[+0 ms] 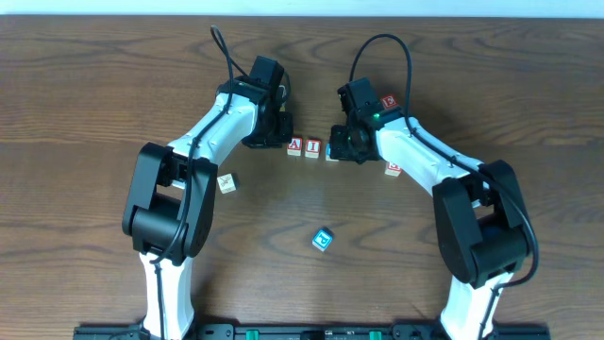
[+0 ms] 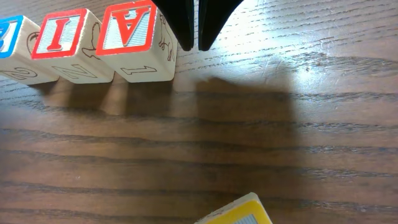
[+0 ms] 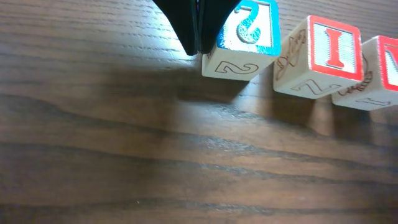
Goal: Spell out Ai2
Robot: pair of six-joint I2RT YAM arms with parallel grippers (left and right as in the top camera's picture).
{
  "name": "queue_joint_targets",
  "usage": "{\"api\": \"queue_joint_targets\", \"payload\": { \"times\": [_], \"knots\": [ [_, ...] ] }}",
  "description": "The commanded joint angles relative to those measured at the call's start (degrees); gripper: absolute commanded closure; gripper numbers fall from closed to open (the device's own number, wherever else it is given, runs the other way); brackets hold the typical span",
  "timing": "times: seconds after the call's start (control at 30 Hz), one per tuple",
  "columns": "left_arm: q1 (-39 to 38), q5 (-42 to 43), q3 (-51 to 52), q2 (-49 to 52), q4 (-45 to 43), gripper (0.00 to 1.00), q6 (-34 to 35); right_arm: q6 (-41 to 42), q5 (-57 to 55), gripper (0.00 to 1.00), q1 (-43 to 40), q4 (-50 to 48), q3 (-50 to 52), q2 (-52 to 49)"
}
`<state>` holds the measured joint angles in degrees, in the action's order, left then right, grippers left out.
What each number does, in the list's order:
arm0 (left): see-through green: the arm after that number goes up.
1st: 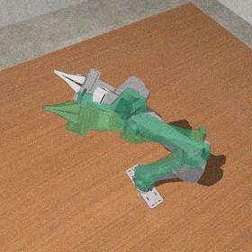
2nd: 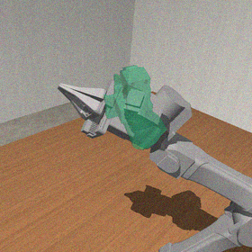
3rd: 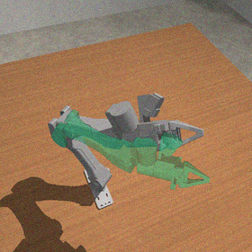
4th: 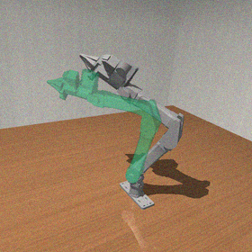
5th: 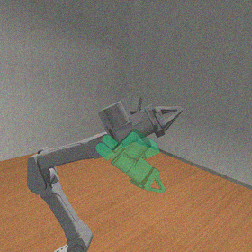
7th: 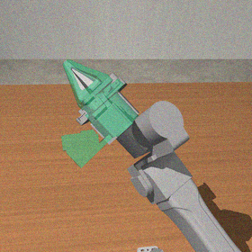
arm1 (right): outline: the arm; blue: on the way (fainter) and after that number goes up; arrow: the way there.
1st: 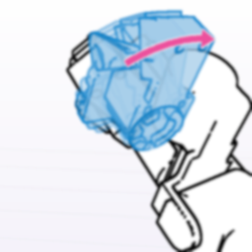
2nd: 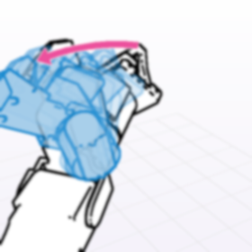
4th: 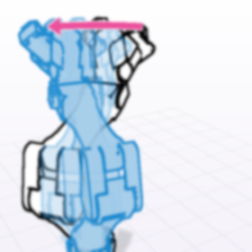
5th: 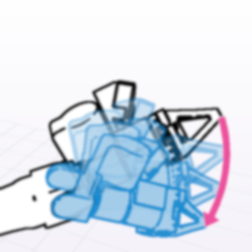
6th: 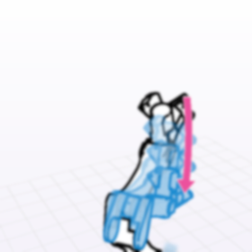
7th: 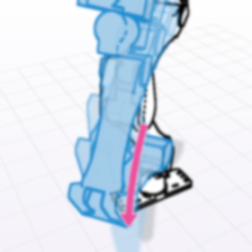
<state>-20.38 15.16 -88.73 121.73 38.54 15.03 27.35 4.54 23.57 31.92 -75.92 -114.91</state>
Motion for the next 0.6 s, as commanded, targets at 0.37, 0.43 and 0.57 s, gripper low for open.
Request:
{"api": "queue_joint_targets", "payload": {
  "times": [0.37,0.43,0.57],
  "knots": [
    [-1.6,-0.5,0.6,0.8,0.2,0.94,0.0,0.9,0.4,0.98,2.0,-1.1,0.3,-0.6],
    [-1.6,-0.5,0.6,0.8,0.2,0.94,0.0,1.0,0.4,0.98,2.0,-1.1,0.3,-0.6],
    [-1.6,-0.5,0.6,0.8,0.2,0.94,0.0,1.3,0.4,0.98,2.0,-1.5,0.3,-0.6]
  ]
}}
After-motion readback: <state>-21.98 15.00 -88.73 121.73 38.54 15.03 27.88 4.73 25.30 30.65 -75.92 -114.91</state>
